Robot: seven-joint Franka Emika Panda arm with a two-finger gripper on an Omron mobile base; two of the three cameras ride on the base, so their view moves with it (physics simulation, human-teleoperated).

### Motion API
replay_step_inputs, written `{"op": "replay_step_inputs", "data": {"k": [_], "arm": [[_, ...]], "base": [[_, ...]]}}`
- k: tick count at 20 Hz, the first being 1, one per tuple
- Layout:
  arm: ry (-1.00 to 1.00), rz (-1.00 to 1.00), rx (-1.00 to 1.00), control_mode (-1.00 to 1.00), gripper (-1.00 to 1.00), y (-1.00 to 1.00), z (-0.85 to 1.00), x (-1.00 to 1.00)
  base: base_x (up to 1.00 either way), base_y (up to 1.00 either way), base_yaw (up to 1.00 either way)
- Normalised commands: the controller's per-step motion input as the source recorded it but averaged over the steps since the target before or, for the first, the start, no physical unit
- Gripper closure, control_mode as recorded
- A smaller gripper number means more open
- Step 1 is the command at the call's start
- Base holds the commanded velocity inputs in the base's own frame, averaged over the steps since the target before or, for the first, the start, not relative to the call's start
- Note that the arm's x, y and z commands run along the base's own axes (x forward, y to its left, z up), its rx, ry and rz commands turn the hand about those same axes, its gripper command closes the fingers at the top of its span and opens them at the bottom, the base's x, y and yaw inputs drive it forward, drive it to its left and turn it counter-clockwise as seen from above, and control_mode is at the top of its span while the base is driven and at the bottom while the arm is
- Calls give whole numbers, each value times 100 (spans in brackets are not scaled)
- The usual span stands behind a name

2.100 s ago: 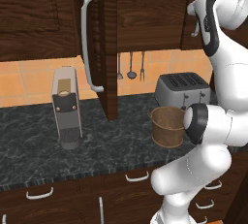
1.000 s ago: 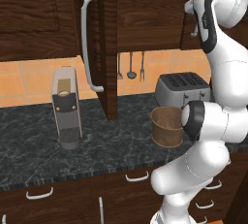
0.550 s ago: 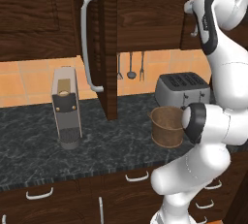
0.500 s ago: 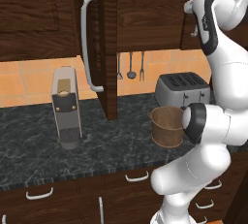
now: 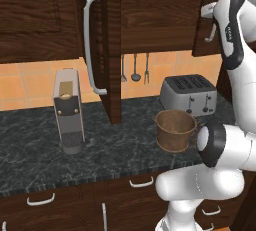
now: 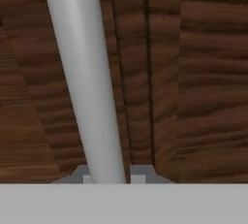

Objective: Open the cabinet, pick up the bread from the cabinet and place it in the basket. Then move the basket to the dining counter.

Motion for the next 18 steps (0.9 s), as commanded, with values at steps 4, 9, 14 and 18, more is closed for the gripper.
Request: {"op": "replay_step_inputs", "data": {"k": [4,9,14,18], "arm": [[-20,6,0,-100,100,-53,-4,-100],[-12,6,0,-100,100,-73,0,-97],[0,0,-5,-100,100,-97,0,-67],[-3,0,-5,-100,100,-100,-13,-87]], "base": [[0,0,0],[0,0,0],[0,0,0],[0,0,0]]}}
